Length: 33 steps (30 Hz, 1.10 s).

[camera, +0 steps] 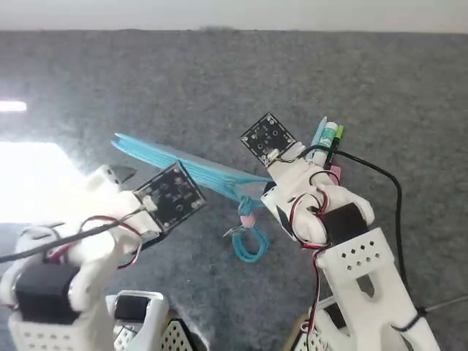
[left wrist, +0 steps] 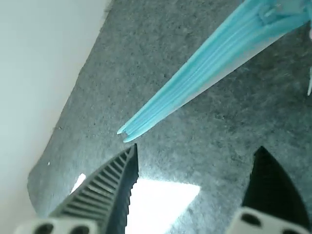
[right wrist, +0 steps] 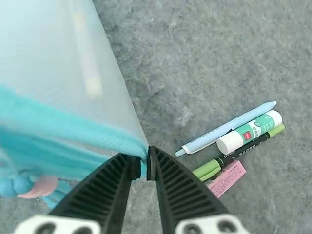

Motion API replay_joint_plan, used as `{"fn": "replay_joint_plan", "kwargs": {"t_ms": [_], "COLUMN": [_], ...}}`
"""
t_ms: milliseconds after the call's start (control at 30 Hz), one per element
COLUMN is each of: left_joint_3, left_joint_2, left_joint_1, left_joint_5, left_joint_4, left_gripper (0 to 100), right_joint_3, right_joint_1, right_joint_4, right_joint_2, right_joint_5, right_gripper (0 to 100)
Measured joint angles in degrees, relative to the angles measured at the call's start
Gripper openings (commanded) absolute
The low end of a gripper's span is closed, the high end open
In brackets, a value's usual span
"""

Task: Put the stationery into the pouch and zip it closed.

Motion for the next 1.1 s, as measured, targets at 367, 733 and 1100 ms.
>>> {"fn": "replay_joint_plan", "kwargs": {"t_ms": [367, 733, 1100], "left_joint_3": [0.00, 6.59, 12.75], "left_joint_2": [11.25, 12.75, 12.04], "left_joint_1": [4.75, 11.87, 15.21], "left_joint_5": [-3.69, -5.10, -2.37], "left_joint_4": [-8.70, -13.19, -21.10], "left_gripper": [35, 35, 19], "right_joint_3": [4.04, 4.04, 4.13], "right_joint_1": [0.00, -6.59, -9.93], "right_joint_4": [0.26, 4.40, 4.75], "right_joint_2": [-9.41, -14.42, -14.42], "right_joint_5": [4.22, 6.42, 6.42], "right_gripper": [0.7, 0.7, 0.7]}}
